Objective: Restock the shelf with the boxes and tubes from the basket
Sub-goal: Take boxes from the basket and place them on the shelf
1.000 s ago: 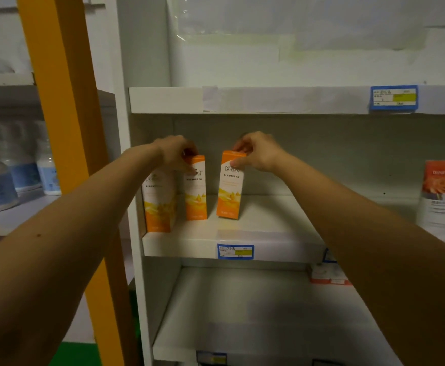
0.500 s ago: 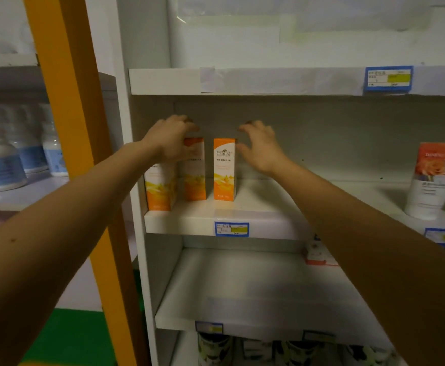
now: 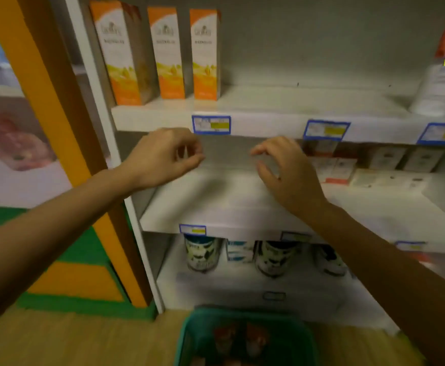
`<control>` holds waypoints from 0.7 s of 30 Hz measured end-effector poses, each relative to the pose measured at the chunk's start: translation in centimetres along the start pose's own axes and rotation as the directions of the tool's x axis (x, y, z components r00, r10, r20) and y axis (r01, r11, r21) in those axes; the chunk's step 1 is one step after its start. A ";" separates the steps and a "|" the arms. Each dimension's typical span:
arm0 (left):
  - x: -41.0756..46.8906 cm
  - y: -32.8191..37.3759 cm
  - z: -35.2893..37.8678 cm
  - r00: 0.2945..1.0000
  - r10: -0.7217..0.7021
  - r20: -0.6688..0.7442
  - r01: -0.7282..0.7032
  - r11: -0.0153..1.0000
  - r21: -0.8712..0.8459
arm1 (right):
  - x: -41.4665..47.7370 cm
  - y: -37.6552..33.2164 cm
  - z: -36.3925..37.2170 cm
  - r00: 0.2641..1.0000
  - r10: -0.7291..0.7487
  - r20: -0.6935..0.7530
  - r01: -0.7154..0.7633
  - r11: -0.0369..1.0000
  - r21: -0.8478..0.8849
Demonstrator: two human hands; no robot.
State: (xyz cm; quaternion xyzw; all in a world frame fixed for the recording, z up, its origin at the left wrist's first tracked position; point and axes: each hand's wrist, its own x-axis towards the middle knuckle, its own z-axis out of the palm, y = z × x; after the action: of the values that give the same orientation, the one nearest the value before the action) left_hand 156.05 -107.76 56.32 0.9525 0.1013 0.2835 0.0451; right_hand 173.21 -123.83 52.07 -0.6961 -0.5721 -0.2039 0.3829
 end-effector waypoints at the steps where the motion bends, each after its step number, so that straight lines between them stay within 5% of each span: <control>1: -1.2 0.0 1.7 0.999 -0.015 0.048 0.016 1.000 -0.010 | -1.8 0.5 0.9 0.999 0.022 0.032 -0.022 1.000 0.009; 10: -13.2 -1.6 18.2 0.868 -0.174 0.466 0.206 0.978 -0.018 | -18.6 4.6 10.9 0.867 0.247 0.432 -0.280 0.960 0.014; 15: -20.1 -1.9 26.9 0.645 -0.242 0.725 0.292 0.955 0.059 | -27.4 5.4 16.4 0.617 0.355 0.702 -0.391 0.913 -0.117; 21: -27.1 -0.9 34.8 0.377 -0.258 0.890 0.293 0.944 0.150 | -34.3 5.7 21.5 0.355 0.368 0.860 -0.386 0.895 -0.223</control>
State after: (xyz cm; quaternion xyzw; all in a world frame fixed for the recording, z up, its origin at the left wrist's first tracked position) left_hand 152.84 -113.82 12.74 0.9237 0.2136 -0.2783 0.1540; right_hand 166.33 -129.64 12.18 -0.8065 -0.5121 0.2868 0.0707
